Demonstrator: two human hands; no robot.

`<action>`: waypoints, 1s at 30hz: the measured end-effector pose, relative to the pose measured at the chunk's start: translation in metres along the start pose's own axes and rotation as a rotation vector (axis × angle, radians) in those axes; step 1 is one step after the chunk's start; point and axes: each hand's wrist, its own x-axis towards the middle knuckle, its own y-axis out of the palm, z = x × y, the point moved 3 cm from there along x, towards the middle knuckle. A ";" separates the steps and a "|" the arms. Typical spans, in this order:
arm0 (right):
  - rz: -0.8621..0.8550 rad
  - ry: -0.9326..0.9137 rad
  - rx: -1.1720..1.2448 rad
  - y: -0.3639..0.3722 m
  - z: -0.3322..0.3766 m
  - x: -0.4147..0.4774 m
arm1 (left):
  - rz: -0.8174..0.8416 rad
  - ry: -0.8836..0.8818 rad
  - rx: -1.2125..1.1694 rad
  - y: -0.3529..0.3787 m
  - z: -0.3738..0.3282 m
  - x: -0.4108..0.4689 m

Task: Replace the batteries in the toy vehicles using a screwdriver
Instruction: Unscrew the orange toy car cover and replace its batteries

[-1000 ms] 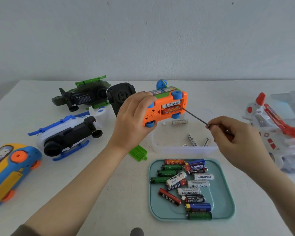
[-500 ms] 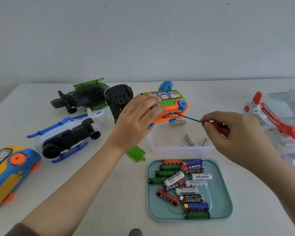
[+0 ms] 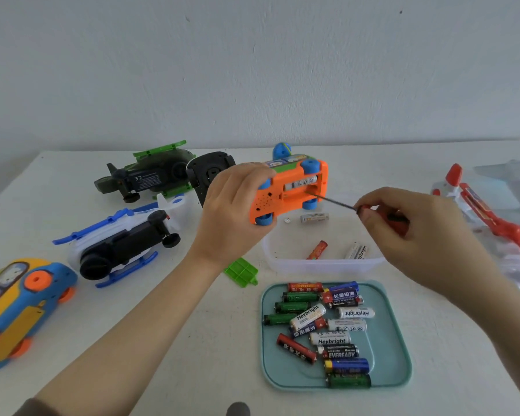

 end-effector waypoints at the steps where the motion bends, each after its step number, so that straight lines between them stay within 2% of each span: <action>1: -0.050 0.007 0.045 -0.001 -0.001 -0.001 | -0.013 -0.064 -0.017 -0.002 0.000 0.000; 5: -0.163 0.010 0.081 0.001 -0.003 -0.001 | -0.047 -0.193 -0.065 -0.008 -0.005 0.003; 11: -0.175 -0.021 0.108 0.007 -0.003 -0.001 | -0.030 -0.222 -0.064 -0.009 -0.007 0.001; 21: -0.188 -0.084 0.163 0.014 -0.005 -0.008 | 0.008 -0.213 -0.047 -0.009 -0.008 -0.005; 25: -0.115 -0.140 0.164 0.019 0.001 -0.015 | 0.013 -0.187 -0.023 -0.009 -0.008 -0.003; 30: -0.105 -0.102 0.212 0.023 0.000 -0.018 | -0.004 -0.152 0.001 -0.005 -0.011 -0.002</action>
